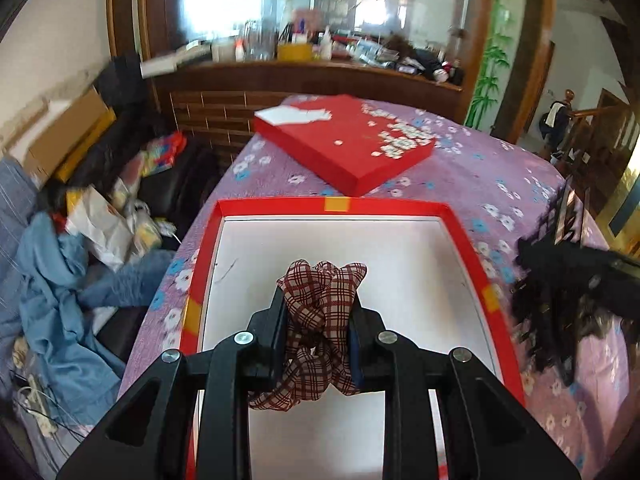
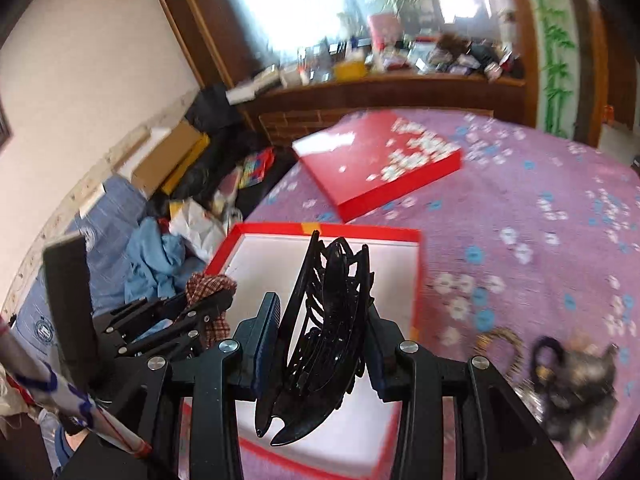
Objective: Organize jewelry
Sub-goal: 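Carry the plaid scrunchie and claw clip with both tools over the red box, then open the left tool to drop the scrunchie in the box while the right tool releases the clip there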
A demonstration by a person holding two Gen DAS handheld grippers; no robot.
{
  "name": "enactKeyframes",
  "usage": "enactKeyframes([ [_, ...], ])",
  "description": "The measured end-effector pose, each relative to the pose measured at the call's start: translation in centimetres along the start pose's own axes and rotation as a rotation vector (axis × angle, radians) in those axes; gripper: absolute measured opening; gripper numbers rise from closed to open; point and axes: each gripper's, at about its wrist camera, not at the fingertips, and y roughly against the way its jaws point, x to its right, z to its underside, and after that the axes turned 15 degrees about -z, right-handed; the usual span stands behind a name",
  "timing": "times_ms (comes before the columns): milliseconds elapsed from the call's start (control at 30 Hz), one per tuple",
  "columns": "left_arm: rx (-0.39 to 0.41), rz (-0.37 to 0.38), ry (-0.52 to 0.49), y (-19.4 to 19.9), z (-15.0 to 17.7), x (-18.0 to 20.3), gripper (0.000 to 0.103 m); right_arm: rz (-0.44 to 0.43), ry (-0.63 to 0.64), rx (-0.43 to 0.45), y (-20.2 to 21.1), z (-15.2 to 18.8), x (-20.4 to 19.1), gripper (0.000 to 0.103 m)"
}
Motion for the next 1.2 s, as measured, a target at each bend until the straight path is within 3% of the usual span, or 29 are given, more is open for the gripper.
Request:
enactKeyframes([
  [200, -0.086, -0.043, 0.024, -5.2, -2.5, -0.7, 0.023, 0.017, -0.024, -0.075, -6.7, -2.3, 0.6, 0.043],
  [300, -0.143, -0.019, 0.055, -7.4, -2.7, -0.9, 0.023, 0.037, -0.054, -0.107, -9.6, -2.7, 1.7, 0.043],
  [467, -0.169, -0.006, 0.062, -9.0, -2.6, -0.7, 0.024, 0.069, -0.098, -0.115, -11.9, -3.3, 3.8, 0.043],
  [533, -0.166, -0.004, 0.051, -9.3, -2.6, -0.4, 0.028, 0.082, -0.095, -0.118, -12.5, -3.5, 4.0, 0.043],
  [600, -0.157, -0.007, 0.042, -9.3, -2.6, -0.1, 0.031, 0.089, -0.092, -0.122, -12.8, -3.6, 4.3, 0.044],
  [733, -0.155, -0.003, 0.061, -9.6, -2.7, -0.4, 0.047, 0.090, -0.095, -0.120, -13.0, -3.7, 4.5, 0.046],
  [867, -0.158, -0.005, 0.068, -9.7, -2.8, -0.6, 0.048, 0.081, -0.102, -0.116, -12.7, -3.8, 4.9, 0.049],
  [933, -0.162, -0.003, 0.075, -9.6, -2.7, -0.7, 0.049, 0.070, -0.112, -0.105, -12.3, -3.8, 5.0, 0.060],
  [1200, -0.147, -0.002, 0.078, -8.2, -2.6, -0.8, 0.050, 0.020, -0.107, -0.029, -8.5, -4.0, 4.5, 0.061],
])
